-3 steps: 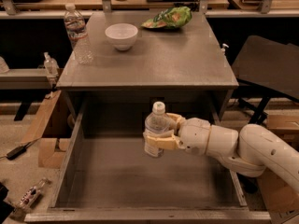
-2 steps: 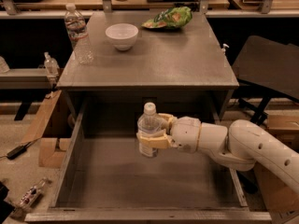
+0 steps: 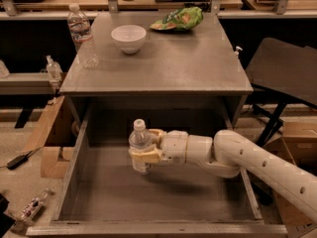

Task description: Place blue plastic bottle into top drawer

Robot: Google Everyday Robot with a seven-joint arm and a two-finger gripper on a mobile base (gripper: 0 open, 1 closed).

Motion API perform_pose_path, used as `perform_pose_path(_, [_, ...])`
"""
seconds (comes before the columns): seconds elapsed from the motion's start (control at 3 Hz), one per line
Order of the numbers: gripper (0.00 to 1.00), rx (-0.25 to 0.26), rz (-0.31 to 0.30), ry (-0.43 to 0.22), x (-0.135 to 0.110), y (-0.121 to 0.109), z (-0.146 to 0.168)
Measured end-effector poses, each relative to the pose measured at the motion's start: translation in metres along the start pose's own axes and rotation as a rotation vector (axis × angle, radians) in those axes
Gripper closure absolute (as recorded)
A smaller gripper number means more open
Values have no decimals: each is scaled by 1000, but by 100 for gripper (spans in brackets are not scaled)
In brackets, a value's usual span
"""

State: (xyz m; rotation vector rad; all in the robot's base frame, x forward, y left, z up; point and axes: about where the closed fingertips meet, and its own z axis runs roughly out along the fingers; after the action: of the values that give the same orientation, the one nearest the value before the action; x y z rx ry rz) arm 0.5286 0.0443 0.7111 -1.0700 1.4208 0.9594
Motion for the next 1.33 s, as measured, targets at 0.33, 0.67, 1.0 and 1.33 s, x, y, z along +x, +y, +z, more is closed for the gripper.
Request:
perform_pose_path(0.33, [100,-25,26,-53,21,6,21])
perform_pose_path(0.67, [82,-31,36,-60,26,8,24])
perform_pose_path(1.0, [59,-35,35,-62,26,9,26])
perform_pose_path(1.33, [36,-38,35,-62,25,10,27])
